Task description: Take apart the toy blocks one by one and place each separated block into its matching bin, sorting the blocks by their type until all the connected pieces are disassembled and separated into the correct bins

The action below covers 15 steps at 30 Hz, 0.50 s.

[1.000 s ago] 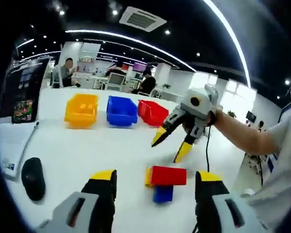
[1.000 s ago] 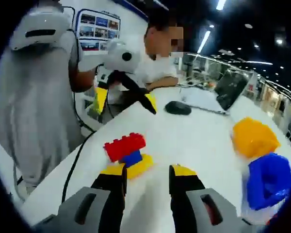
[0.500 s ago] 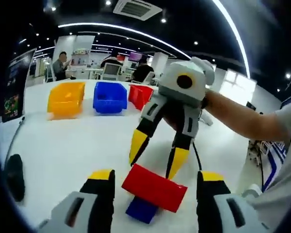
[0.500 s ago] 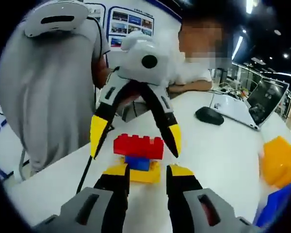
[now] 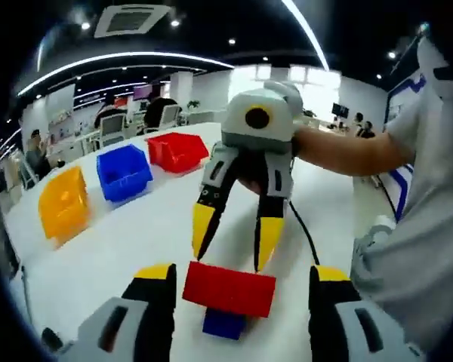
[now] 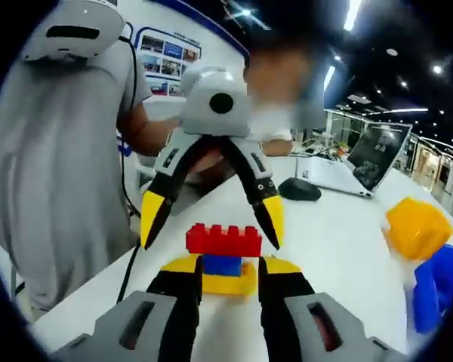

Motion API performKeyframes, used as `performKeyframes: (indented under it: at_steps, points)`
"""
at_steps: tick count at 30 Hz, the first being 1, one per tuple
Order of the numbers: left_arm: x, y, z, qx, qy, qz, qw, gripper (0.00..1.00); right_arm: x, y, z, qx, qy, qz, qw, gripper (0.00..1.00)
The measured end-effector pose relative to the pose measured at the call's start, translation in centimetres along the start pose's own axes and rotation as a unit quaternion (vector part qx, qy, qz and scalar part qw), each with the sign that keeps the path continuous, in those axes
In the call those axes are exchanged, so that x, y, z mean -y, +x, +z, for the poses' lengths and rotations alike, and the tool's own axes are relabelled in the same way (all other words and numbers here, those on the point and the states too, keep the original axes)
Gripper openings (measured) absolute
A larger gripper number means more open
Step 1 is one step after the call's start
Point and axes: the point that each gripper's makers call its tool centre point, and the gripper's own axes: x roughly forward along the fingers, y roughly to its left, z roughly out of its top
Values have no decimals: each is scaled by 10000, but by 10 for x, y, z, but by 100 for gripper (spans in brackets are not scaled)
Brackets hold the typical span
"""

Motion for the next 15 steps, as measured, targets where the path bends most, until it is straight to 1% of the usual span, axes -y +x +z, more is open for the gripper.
performKeyframes:
  at_steps: [1, 3, 4, 5, 8, 10, 12, 14, 15]
  points:
    - [-3, 2, 2, 35, -1, 34, 10000, 65, -2, 1, -6, -126, -24, 10, 9999, 30]
    - [-7, 5, 3, 14, -90, -45, 9999, 58, -5, 2, -8, -150, -23, 17, 9999, 30]
    - [-8, 6, 4, 35, -201, -93, 9997, 57, -5, 2, -7, -121, -4, -18, 9999, 30]
    - [-8, 7, 5, 55, -267, -137, 9995, 57, -5, 3, -4, -66, 29, -66, 10000, 30]
    - [-12, 11, 9, 165, -361, -98, 9992, 57, -5, -1, 4, 32, 69, -294, 9995, 29]
    - [-10, 11, 14, 340, -394, -152, 9985, 57, -3, -8, 4, -23, 14, -513, 9987, 29]
    - [-7, 6, 20, 515, -250, -267, 9980, 58, 3, -18, 0, -119, 93, -840, 9963, 29]
    - [-1, -5, 25, 637, 22, -434, 9970, 63, 0, -21, 1, -129, 107, -910, 9957, 29]
    - [3, -11, 25, 632, 152, -572, 9962, 65, -4, -22, 2, -130, 107, -927, 9955, 29]
